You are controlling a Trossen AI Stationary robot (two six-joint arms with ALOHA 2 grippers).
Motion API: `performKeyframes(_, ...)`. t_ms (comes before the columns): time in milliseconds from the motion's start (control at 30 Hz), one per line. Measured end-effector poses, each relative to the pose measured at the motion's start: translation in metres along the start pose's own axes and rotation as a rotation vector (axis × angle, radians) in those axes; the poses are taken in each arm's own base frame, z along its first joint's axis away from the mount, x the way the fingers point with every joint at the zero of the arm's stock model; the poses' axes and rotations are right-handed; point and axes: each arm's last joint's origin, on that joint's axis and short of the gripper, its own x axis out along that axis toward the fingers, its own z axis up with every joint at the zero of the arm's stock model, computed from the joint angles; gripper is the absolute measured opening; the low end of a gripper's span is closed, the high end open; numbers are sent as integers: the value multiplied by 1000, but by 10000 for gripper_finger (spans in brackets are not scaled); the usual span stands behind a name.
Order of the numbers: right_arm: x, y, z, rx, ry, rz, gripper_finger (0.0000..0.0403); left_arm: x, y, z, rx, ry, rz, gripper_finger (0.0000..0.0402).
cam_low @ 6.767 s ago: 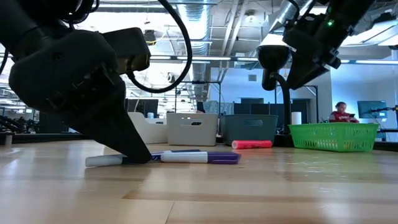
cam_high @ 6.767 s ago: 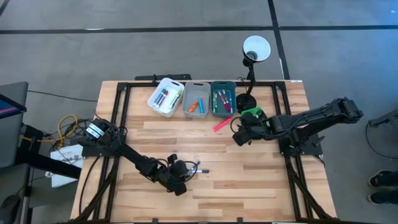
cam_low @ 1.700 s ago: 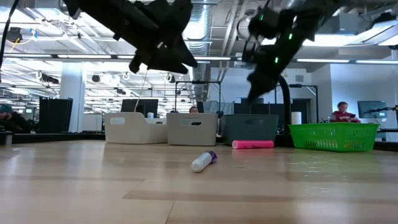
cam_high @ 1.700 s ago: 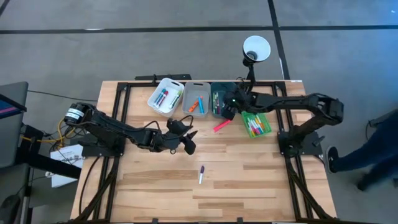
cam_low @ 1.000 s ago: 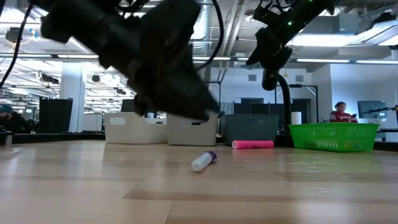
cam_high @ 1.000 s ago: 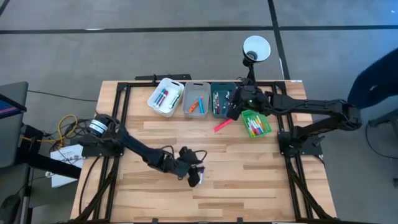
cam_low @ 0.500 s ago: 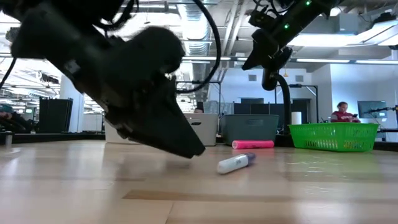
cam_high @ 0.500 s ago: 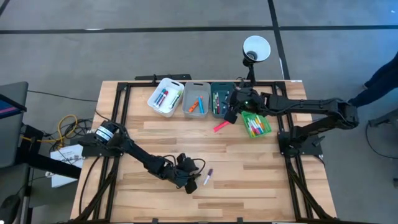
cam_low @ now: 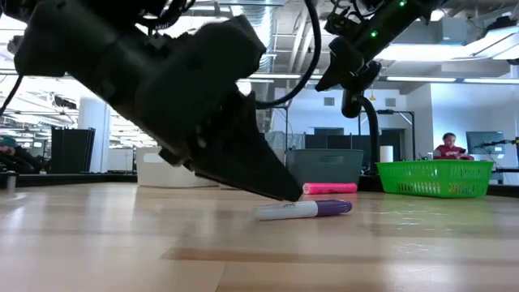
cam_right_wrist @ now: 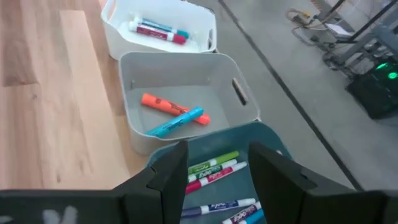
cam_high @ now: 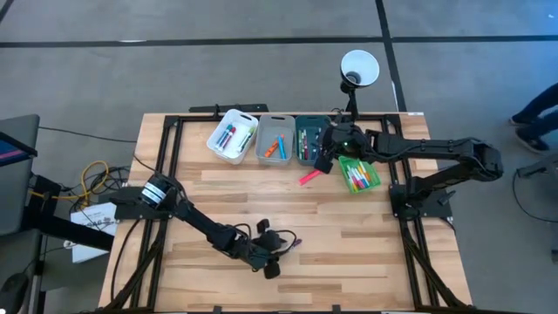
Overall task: Pick & Place Markers
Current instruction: Put the dark blue highlighter pen into the green bin
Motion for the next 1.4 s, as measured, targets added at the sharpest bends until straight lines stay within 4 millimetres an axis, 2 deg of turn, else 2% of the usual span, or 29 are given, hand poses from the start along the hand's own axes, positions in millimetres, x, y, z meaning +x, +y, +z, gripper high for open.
performKeyframes(400, 0, 3, 0, 31, -14, 100, 159, 3, 5, 2, -24, 21, -23, 147)
performKeyframes(600, -4, 16, 3, -4, -63, 300, 159, 10, 20, 4, -111, 128, -53, 141)
performKeyframes(800, -16, 37, 11, -78, -143, 368, 159, 18, 38, 7, -149, 214, -80, 90)
performKeyframes(1000, -27, 67, 7, -142, -106, 523, 159, 22, 45, 7, -158, 229, -71, 28)
performKeyframes(1133, -34, 96, -8, -106, -60, 647, 159, 21, 49, 12, -166, 215, -65, 30)
performKeyframes(1200, -35, 110, -24, -105, -17, 685, 159, 20, 50, 13, -142, 209, -59, 42)
performKeyframes(1300, -29, 135, -45, -76, -49, 738, 159, 18, 50, 16, -112, 194, -49, 48)
performKeyframes(1400, -19, 159, -69, -45, -51, 781, 159, 17, 51, 18, -95, 177, -34, 38)
